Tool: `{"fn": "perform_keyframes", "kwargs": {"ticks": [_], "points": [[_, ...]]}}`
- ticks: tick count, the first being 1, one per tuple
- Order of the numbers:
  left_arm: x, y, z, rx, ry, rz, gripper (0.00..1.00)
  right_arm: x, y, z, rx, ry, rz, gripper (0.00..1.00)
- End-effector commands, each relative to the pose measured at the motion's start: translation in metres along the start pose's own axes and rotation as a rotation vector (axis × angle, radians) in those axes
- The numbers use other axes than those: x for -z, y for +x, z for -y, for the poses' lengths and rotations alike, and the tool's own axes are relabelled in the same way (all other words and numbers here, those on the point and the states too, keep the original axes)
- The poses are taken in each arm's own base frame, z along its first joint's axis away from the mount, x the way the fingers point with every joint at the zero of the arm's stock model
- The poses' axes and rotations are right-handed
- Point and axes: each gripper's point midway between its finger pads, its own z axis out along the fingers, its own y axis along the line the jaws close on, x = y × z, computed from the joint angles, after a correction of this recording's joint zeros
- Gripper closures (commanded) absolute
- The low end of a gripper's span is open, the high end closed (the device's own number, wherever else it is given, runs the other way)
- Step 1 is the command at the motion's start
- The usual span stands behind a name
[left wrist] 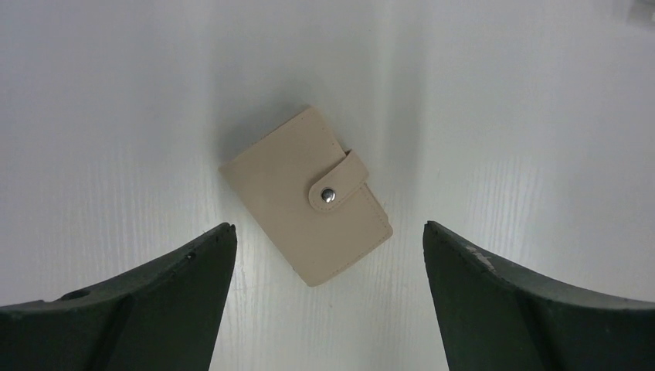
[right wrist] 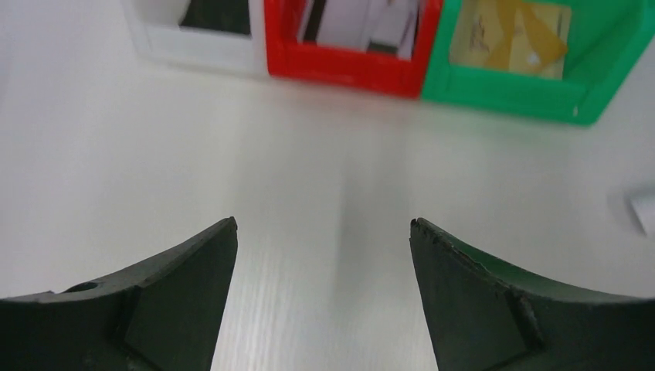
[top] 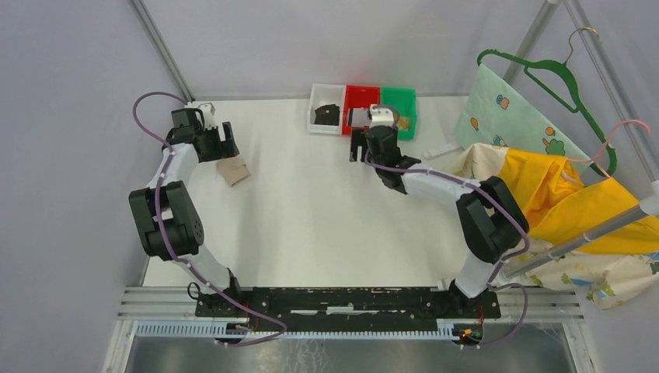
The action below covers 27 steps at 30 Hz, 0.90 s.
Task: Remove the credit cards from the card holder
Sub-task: Move the card holder to the center of the board, then move the storage box to the center of the board.
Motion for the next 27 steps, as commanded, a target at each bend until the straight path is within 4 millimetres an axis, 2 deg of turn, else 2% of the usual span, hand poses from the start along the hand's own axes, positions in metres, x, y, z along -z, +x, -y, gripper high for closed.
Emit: {"fn": "perform_keyframes", "kwargs": {"ticks": [1, 4, 7, 11, 16, 18, 23, 27], "points": [[0.002, -0.025, -0.004, 0.019, -0.020, 0.025, 0.06, -0.034, -0.064, -0.005, 0.050, 0.088, 0.071, 0.13], [-0.008, -0.022, -0.013, 0.012, -0.051, -0.005, 0.07, -0.065, -0.080, 0.001, 0.044, 0.104, 0.060, 0.12], [-0.016, -0.019, -0.020, 0.018, -0.064, -0.026, 0.08, -0.092, -0.089, 0.016, 0.026, 0.124, 0.051, 0.13], [-0.032, -0.010, -0.022, 0.033, -0.045, -0.063, 0.09, -0.124, -0.094, 0.038, 0.017, 0.142, 0.050, 0.16], [-0.052, -0.017, -0.030, 0.044, -0.054, -0.078, 0.10, -0.159, -0.102, 0.048, 0.017, 0.117, 0.059, 0.24], [-0.061, -0.019, -0.035, 0.042, -0.071, -0.087, 0.11, -0.175, -0.093, 0.053, 0.023, 0.121, 0.025, 0.26], [-0.074, -0.016, -0.046, 0.020, -0.108, -0.115, 0.14, -0.195, -0.087, 0.058, 0.006, 0.096, 0.030, 0.34], [-0.082, -0.004, -0.050, 0.006, -0.112, -0.147, 0.17, -0.201, -0.076, 0.059, -0.005, 0.083, 0.012, 0.48]]}}
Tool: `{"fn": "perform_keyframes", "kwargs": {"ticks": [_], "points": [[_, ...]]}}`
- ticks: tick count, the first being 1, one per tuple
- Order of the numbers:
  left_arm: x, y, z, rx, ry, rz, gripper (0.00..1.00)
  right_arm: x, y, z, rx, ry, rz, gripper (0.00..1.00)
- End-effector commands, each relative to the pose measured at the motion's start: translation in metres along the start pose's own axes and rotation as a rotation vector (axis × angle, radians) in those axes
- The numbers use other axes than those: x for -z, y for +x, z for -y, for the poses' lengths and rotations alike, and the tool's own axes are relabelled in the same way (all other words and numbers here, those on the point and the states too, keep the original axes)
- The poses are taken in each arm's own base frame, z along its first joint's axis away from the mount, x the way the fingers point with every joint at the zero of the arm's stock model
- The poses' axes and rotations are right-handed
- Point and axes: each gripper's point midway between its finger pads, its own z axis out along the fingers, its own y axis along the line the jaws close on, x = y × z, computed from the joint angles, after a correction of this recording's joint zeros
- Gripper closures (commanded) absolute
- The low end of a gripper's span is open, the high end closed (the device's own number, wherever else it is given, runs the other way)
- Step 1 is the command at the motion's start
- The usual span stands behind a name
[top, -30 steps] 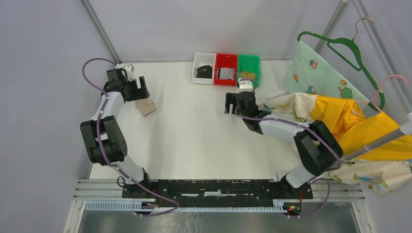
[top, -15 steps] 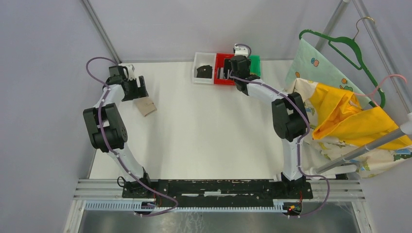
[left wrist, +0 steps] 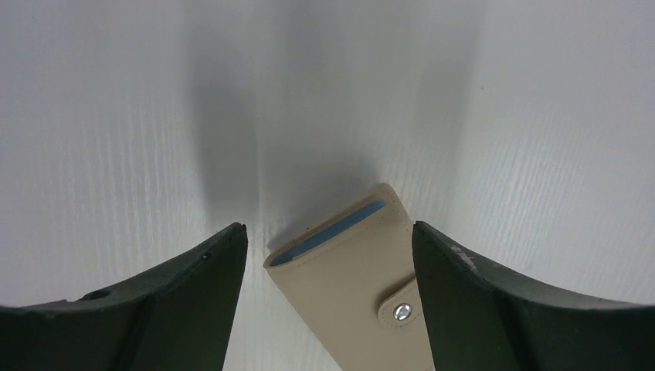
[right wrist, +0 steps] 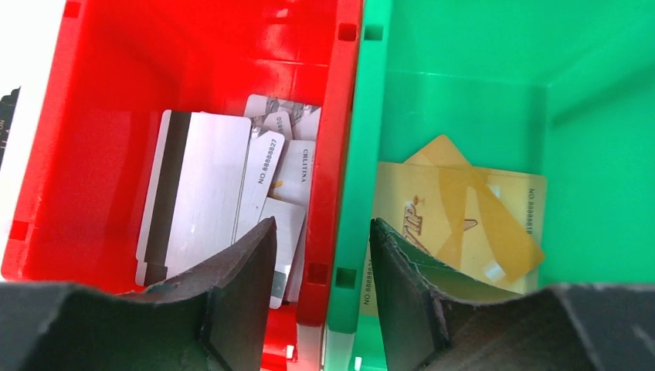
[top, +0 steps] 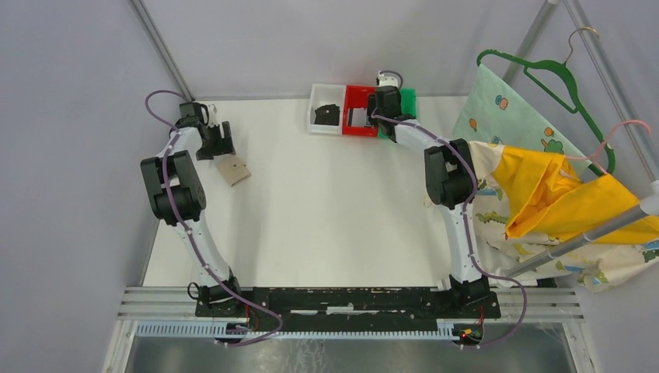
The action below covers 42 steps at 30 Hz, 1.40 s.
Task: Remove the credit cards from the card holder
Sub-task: Move the storage box to the center of the board.
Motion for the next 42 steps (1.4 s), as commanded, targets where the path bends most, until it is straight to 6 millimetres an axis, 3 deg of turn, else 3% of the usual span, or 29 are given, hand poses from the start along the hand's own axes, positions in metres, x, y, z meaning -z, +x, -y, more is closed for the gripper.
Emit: {"fn": "perform_keyframes", "kwargs": {"ticks": [1, 5, 11, 17, 22, 28, 34, 37, 42], "points": [[-0.007, -0.006, -0.009, -0.032, -0.026, 0.003, 0.18, -0.003, -0.017, -0.009, -0.022, -0.051, 0.043, 0.52], [-0.015, 0.001, -0.007, -0.040, -0.002, -0.015, 0.26, 0.005, -0.010, -0.015, -0.052, -0.072, 0.044, 0.64], [-0.022, 0.017, 0.011, -0.085, 0.057, -0.051, 0.40, 0.037, 0.009, -0.030, -0.044, -0.076, 0.025, 0.79], [-0.010, 0.047, 0.044, -0.221, 0.135, -0.093, 0.52, 0.080, 0.048, -0.047, -0.072, -0.045, -0.020, 0.93], [0.013, 0.081, 0.080, -0.361, 0.253, -0.149, 0.57, 0.116, 0.076, -0.056, -0.082, -0.024, -0.028, 0.93], [0.042, 0.124, 0.111, -0.473, 0.382, -0.207, 0.59, 0.150, 0.097, -0.046, -0.125, 0.021, -0.026, 0.93], [0.068, 0.150, 0.149, -0.516, 0.466, -0.213, 0.60, 0.176, 0.105, -0.037, -0.156, 0.056, -0.014, 0.93], [0.081, 0.151, 0.164, -0.503, 0.503, -0.198, 0.60, 0.186, 0.108, -0.036, -0.145, 0.064, -0.007, 0.92], [0.105, 0.142, 0.179, -0.480, 0.559, -0.172, 0.57, 0.195, 0.117, -0.035, -0.126, 0.066, -0.016, 0.66]]}}
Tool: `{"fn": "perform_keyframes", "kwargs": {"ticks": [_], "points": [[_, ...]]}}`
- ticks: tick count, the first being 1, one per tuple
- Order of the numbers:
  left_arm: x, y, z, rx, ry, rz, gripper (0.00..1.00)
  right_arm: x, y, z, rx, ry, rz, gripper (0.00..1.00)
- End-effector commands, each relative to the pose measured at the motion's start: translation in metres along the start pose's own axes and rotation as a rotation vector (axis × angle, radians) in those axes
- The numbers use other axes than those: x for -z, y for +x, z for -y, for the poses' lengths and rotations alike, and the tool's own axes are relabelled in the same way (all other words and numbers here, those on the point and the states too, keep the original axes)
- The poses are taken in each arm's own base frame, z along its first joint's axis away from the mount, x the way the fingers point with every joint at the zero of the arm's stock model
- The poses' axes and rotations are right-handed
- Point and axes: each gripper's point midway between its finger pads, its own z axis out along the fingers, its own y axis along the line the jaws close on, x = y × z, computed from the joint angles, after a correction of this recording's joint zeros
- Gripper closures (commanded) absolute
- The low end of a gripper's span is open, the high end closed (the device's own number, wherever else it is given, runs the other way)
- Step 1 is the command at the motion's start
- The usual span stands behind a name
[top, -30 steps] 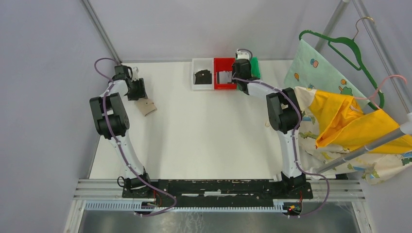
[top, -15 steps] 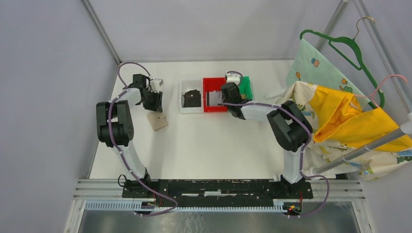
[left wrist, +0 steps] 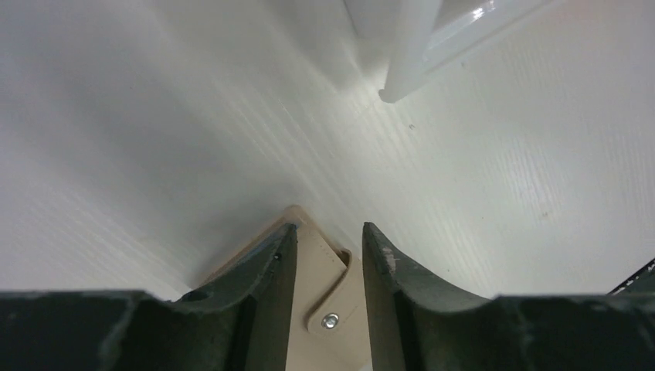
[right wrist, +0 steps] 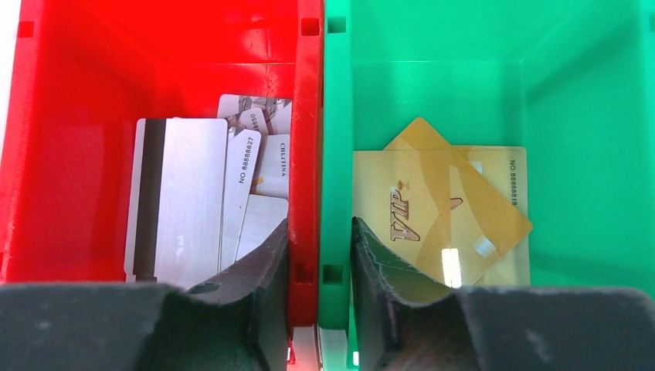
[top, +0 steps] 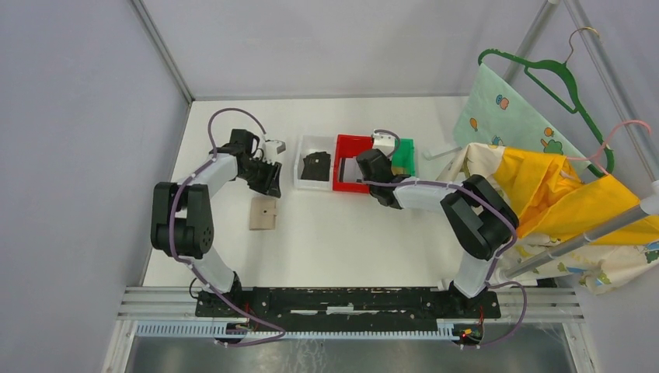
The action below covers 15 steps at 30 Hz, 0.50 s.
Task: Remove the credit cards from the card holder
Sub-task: Move the storage box to the center of the board.
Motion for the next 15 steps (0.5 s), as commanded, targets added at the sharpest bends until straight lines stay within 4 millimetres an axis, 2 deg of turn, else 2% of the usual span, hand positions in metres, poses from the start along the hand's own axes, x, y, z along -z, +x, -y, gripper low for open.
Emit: {"fn": "perform_keyframes", "kwargs": {"ticks": [1, 2, 6, 9, 11, 15], "points": [[0.031, -0.025, 0.022, -0.002, 0.053, 0.093, 0.54, 0.014, -0.004, 0.000, -0.059, -0.007, 0.014, 0.60], [0.036, -0.028, 0.023, -0.008, 0.048, 0.099, 0.51, 0.016, -0.009, -0.001, -0.052, -0.010, 0.020, 0.51], [0.068, -0.040, 0.023, -0.032, -0.001, 0.121, 0.41, 0.032, -0.030, -0.004, -0.049, -0.035, 0.050, 0.29], [0.090, -0.041, 0.011, 0.012, -0.051, 0.135, 0.36, 0.053, -0.038, -0.009, -0.065, -0.079, 0.072, 0.17], [0.104, -0.033, -0.006, 0.095, -0.073, 0.150, 0.33, 0.071, -0.038, -0.024, -0.055, -0.134, 0.092, 0.14], [0.119, -0.005, -0.033, 0.277, -0.085, 0.170, 0.30, 0.107, -0.021, -0.080, 0.018, -0.289, 0.075, 0.10]]}}
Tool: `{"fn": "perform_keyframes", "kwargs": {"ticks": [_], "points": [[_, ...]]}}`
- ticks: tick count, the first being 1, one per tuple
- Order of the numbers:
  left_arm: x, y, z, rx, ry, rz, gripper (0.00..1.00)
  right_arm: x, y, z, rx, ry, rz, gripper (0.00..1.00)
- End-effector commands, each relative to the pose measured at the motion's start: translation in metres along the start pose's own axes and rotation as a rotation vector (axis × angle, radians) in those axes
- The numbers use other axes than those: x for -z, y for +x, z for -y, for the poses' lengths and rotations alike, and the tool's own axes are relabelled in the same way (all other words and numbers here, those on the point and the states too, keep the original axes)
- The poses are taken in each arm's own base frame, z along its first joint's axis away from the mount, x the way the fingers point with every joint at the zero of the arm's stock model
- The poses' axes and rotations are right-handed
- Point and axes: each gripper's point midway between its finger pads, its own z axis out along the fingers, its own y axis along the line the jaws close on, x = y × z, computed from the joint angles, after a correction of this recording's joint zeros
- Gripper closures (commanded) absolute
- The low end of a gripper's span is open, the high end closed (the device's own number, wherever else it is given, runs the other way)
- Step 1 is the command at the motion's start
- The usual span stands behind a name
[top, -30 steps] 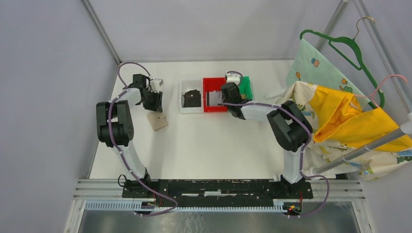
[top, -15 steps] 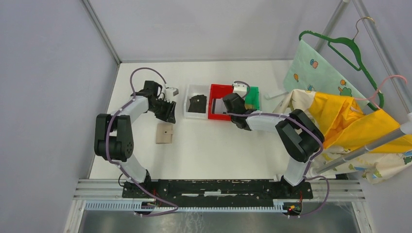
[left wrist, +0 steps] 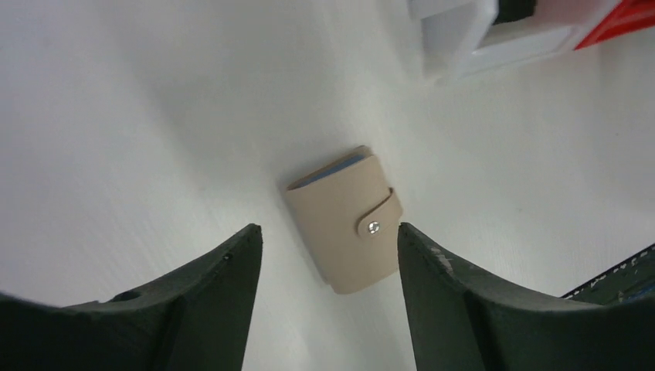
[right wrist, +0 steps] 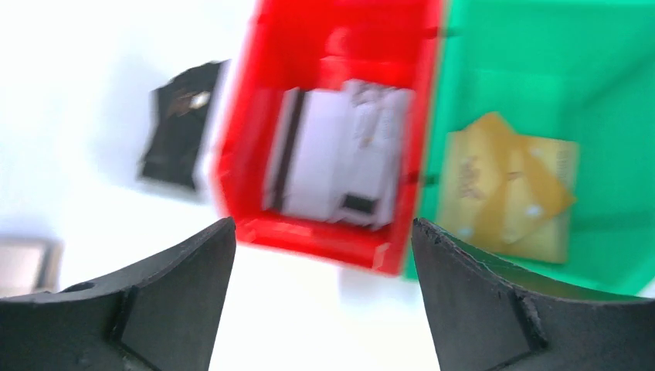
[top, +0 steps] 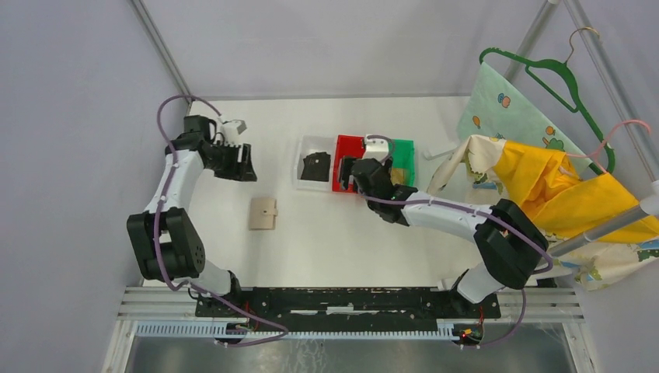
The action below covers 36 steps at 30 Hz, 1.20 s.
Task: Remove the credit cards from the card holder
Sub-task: Move the storage box to the center of the board, then pick up the card holder from the center of the board.
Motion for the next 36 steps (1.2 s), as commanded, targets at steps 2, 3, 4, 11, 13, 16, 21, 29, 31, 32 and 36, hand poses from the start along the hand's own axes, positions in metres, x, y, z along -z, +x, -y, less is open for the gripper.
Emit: {"fn": "perform_keyframes", "kwargs": {"ticks": [2, 3, 4, 11, 13, 16, 21, 29, 31, 32, 36], "points": [[0.021, 0.040, -0.026, 0.244, -0.035, -0.019, 0.24, 0.038, 0.016, -0.079, 0.062, -0.220, -0.016, 0.10], [0.018, 0.050, -0.027, 0.258, -0.048, -0.030, 0.20, 0.044, 0.023, -0.094, 0.072, -0.268, -0.027, 0.10], [0.014, 0.058, -0.027, 0.277, -0.059, -0.039, 0.15, 0.050, 0.029, -0.109, 0.081, -0.316, -0.037, 0.10], [-0.008, 0.069, -0.030, 0.377, -0.048, -0.048, 0.12, 0.074, 0.065, -0.196, 0.029, -0.691, -0.166, 0.19], [-0.015, 0.069, -0.030, 0.403, -0.022, -0.061, 0.14, 0.077, 0.068, -0.211, 0.027, -0.753, -0.186, 0.21], [-0.029, 0.075, -0.033, 0.435, 0.005, -0.094, 0.16, 0.074, 0.076, -0.215, 0.031, -0.750, -0.198, 0.23], [-0.049, 0.085, -0.038, 0.478, 0.036, -0.147, 0.21, 0.071, 0.089, -0.219, 0.017, -0.765, -0.229, 0.28], [-0.064, 0.088, -0.037, 0.510, 0.083, -0.172, 0.27, 0.072, 0.106, -0.246, -0.052, -0.904, -0.296, 0.37], [-0.067, 0.089, -0.031, 0.511, 0.112, -0.175, 0.30, 0.070, 0.112, -0.248, -0.077, -0.925, -0.323, 0.41], [-0.068, 0.090, -0.027, 0.511, 0.125, -0.179, 0.31, 0.069, 0.117, -0.249, -0.081, -0.930, -0.334, 0.42], [-0.071, 0.088, -0.008, 0.493, 0.176, -0.180, 0.40, 0.065, 0.136, -0.245, -0.107, -0.940, -0.394, 0.43]]}}
